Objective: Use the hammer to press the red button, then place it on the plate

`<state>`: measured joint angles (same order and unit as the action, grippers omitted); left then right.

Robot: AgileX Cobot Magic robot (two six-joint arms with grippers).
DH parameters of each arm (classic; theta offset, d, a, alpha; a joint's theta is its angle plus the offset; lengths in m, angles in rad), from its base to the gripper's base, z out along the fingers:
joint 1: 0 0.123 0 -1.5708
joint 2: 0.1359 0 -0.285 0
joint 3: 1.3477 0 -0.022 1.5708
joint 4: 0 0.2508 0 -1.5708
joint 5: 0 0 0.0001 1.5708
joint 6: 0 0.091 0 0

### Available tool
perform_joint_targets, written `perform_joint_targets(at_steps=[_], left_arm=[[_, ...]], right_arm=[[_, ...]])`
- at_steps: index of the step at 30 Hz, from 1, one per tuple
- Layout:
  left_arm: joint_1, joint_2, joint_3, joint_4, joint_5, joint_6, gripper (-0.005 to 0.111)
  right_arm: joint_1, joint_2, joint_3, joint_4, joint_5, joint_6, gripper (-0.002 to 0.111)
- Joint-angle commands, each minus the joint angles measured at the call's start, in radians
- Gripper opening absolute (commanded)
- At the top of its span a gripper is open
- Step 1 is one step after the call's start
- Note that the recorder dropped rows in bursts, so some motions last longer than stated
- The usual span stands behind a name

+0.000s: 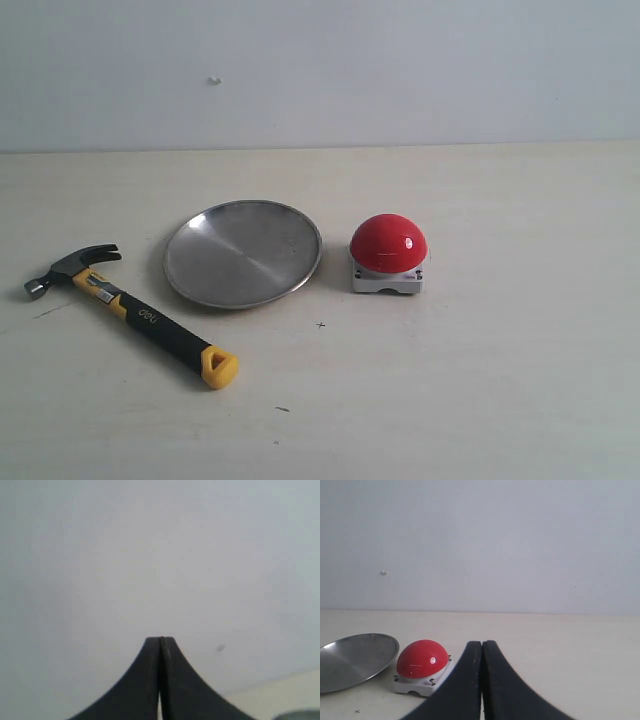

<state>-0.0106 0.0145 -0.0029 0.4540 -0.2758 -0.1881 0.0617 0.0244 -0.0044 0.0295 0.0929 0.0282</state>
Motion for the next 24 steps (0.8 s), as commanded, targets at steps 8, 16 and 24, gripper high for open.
perform_joint_targets(at_steps=[8, 16, 24], left_arm=[[0.008, 0.059, 0.003, -0.235, 0.048, -0.311, 0.0], [0.051, 0.279, 0.003, -0.235, -0.077, -0.319, 0.0], [0.051, 0.791, -0.139, -0.357, -0.145, -0.528, 0.0]], right_arm=[[-0.006, -0.005, 0.004, -0.001, -0.002, 0.001, 0.0], [-0.006, -0.005, 0.004, -0.001, -0.002, 0.002, 0.0], [-0.006, -0.005, 0.004, 0.009, -0.002, -0.001, 0.0]])
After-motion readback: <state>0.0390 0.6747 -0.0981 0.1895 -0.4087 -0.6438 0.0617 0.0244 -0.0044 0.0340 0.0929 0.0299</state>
